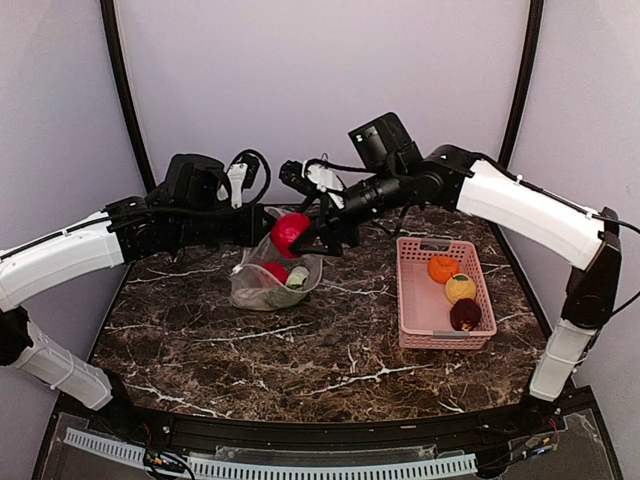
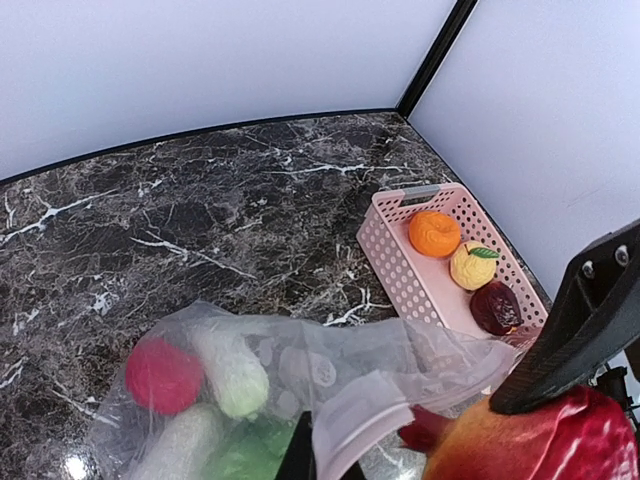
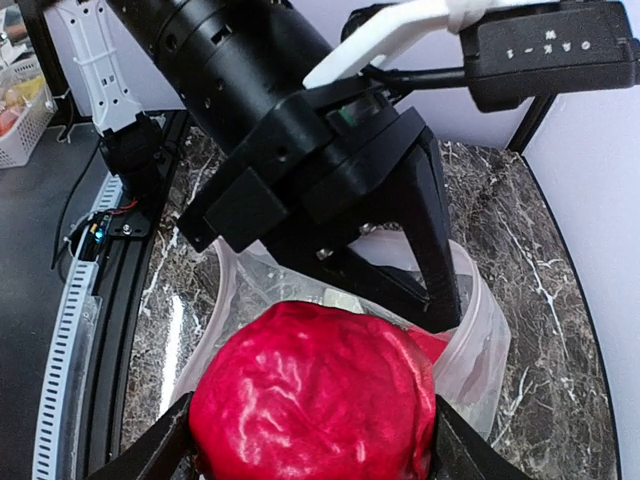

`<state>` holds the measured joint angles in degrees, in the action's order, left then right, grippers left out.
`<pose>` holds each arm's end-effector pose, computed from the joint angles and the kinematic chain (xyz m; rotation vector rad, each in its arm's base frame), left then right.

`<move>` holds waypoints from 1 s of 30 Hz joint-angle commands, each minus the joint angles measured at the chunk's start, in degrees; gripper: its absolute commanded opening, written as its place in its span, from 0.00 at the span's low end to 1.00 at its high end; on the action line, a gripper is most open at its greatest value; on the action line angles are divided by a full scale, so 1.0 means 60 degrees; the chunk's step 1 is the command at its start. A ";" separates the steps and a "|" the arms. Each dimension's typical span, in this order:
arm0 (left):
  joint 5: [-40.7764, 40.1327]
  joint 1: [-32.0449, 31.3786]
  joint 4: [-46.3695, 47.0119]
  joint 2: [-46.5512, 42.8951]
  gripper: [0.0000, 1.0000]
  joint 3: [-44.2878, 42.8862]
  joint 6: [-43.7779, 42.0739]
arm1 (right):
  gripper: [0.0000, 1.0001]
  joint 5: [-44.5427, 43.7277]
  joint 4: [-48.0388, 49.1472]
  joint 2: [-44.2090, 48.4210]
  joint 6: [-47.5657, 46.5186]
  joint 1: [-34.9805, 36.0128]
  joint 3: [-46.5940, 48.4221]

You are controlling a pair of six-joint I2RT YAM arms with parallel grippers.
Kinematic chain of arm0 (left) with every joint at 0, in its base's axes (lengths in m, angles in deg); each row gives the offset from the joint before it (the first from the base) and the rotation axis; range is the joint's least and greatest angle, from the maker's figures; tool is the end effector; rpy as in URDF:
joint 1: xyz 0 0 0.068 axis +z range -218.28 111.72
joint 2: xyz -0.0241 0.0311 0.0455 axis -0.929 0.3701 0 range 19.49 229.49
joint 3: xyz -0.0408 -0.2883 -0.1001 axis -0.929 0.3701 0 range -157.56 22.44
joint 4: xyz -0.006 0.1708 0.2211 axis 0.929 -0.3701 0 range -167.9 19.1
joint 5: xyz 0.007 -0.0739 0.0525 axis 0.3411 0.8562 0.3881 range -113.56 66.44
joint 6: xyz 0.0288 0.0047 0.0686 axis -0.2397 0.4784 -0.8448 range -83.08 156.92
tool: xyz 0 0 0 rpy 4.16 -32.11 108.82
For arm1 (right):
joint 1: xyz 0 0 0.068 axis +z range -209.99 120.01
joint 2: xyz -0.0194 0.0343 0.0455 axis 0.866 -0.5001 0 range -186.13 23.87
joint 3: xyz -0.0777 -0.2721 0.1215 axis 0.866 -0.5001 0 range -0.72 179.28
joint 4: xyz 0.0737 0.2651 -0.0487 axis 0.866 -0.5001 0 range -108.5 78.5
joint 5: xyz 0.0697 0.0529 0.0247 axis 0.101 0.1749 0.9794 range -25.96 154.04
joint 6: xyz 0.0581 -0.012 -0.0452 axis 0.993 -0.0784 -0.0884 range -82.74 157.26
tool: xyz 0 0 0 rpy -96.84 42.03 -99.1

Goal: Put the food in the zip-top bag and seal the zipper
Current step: Place the fake fruit in the zipper food storage bag.

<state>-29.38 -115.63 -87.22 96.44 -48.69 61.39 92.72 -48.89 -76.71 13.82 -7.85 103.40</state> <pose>0.2400 -0.2512 0.3874 0.3337 1.9985 -0.7158 0.2476 0.3676 0.4129 -1.5674 1.5371 0.8263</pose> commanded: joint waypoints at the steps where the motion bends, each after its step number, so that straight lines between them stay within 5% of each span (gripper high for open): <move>1: -0.0013 0.0055 0.0199 -0.0510 0.01 0.0345 0.0099 | 0.67 -0.1645 0.0228 -0.0320 -0.0341 0.0242 0.0080; 15: -0.0080 0.0055 0.0252 -0.0885 0.01 0.0683 0.0222 | 0.73 -0.3633 0.0101 -0.0243 -0.1741 0.1390 0.0393; 22: -0.0143 0.0059 0.0211 -0.0828 0.01 0.0677 0.0144 | 0.74 -0.3450 -0.0506 0.0124 -0.1718 0.1450 0.1191; 30: -0.0134 0.0063 0.0283 -0.0847 0.01 0.0665 0.0192 | 0.74 -0.3592 -0.0222 0.0102 -0.1896 0.1451 0.0347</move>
<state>-30.06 -115.63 -86.80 92.94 -45.55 62.48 72.33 -51.57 -76.73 3.30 0.89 108.03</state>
